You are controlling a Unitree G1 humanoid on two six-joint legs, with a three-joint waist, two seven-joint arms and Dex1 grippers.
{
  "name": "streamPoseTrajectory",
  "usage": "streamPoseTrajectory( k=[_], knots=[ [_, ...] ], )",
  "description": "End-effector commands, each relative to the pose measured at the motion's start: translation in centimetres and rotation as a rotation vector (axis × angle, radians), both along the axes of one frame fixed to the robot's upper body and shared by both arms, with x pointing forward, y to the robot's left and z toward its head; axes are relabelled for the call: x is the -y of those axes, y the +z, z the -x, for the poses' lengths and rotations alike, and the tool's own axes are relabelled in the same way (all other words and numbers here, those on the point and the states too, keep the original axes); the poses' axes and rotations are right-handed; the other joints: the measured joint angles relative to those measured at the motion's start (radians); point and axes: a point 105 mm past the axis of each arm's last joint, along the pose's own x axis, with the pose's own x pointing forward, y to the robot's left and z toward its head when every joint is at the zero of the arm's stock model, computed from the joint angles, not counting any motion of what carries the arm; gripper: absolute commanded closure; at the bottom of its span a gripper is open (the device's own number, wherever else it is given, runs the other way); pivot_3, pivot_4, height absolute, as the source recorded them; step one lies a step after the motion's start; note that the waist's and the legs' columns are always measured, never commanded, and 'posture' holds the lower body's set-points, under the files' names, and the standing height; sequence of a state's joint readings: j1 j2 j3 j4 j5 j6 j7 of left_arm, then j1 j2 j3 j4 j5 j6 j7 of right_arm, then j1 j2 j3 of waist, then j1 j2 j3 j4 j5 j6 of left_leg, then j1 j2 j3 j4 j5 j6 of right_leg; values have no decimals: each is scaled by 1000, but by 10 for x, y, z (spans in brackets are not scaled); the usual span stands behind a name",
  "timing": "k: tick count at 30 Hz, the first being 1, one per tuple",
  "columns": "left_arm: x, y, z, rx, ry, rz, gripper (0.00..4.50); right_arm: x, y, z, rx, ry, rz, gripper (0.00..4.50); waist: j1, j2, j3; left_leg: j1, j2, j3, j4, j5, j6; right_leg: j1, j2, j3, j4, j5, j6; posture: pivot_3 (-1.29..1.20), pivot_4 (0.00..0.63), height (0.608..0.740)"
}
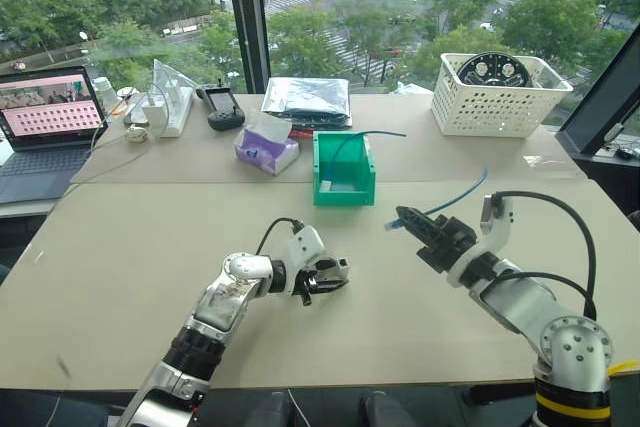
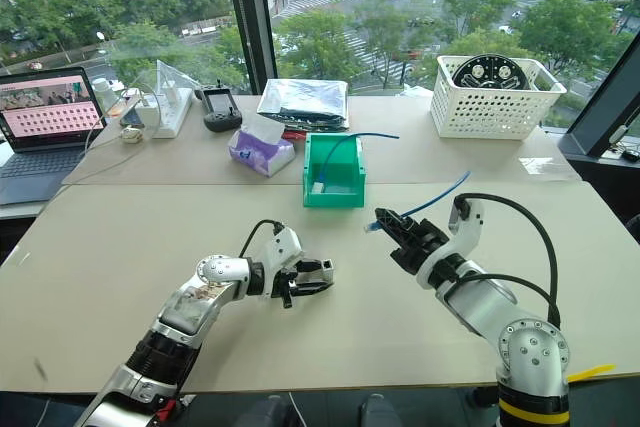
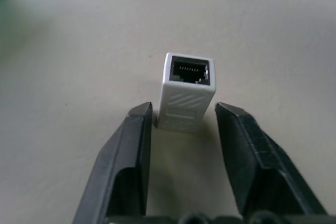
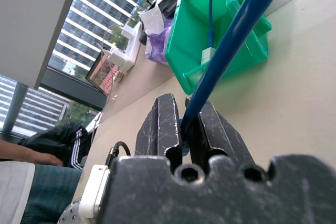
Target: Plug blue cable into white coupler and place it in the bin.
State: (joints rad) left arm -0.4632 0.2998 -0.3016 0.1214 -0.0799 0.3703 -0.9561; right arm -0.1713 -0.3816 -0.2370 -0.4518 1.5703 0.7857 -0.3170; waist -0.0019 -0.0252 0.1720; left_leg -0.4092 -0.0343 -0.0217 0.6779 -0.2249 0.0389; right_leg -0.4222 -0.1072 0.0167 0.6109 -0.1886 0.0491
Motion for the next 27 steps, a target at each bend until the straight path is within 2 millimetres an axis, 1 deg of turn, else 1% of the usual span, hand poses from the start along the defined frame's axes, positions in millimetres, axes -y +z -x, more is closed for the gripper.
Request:
streamPoseTrajectory(
  k=[1, 4, 7, 9, 11, 14, 19, 24, 27],
  knots=[
    [12, -6, 2, 2, -60, -8, 3899, 0, 9, 6, 46, -15, 30, 4500, 4, 0, 0, 0, 0, 0, 0, 0, 0, 0, 0, 0, 0, 0, 0, 0, 150, 728],
    [16, -4, 0, 3, -61, -26, 3896, 2, -2, 11, 18, -34, 82, 4500, 9, 0, 0, 0, 0, 0, 0, 0, 0, 0, 0, 0, 0, -1, 1, 0, 150, 728],
    [14, -8, 0, -12, -50, -132, 3896, 0, -8, 16, 4, -45, 112, 4500, 11, 0, 0, -1, 0, 0, 1, 0, 0, 0, -1, 0, 0, -1, 2, 0, 150, 728],
    [13, -12, 6, -10, -74, -210, 3896, -4, -9, 18, 0, -48, 111, 4500, 10, 0, 0, 0, 0, 0, 1, 0, 0, 0, -1, 0, 0, -2, 3, 0, 150, 728],
    [16, -7, 5, -17, -45, -228, 3896, -11, -10, 20, -2, -47, 110, 4500, 7, 0, -1, 0, 0, 0, 0, 0, 0, 1, 0, 0, 0, -4, 6, 0, 150, 728],
    [15, -2, 4, -31, -4, -312, 3896, -23, -16, 20, -22, -47, 105, 4500, 5, 0, -1, 0, 1, 0, 0, 0, 0, 0, 1, 0, 0, -4, 7, 0, 150, 728],
    [20, 7, 8, -91, 18, -336, 3896, -36, -23, 21, -45, -40, 110, 4500, 1, 0, -1, 0, 1, 0, 0, 0, 0, 0, 1, 0, 0, -5, 7, 0, 150, 728],
    [23, 4, 14, -133, 22, -352, 3896, -40, -28, 21, -57, -34, 133, 4500, -4, 0, -1, 0, 1, -1, 0, 0, 0, 0, 1, 0, 0, -5, 7, 0, 150, 728],
    [24, 5, 14, -122, 27, -359, 3896, -41, -30, 18, -58, -35, 139, 4500, -5, 0, -1, 1, 1, -1, -1, 0, 0, 0, 1, 0, 0, -5, 7, 0, 150, 728]
  ],
)
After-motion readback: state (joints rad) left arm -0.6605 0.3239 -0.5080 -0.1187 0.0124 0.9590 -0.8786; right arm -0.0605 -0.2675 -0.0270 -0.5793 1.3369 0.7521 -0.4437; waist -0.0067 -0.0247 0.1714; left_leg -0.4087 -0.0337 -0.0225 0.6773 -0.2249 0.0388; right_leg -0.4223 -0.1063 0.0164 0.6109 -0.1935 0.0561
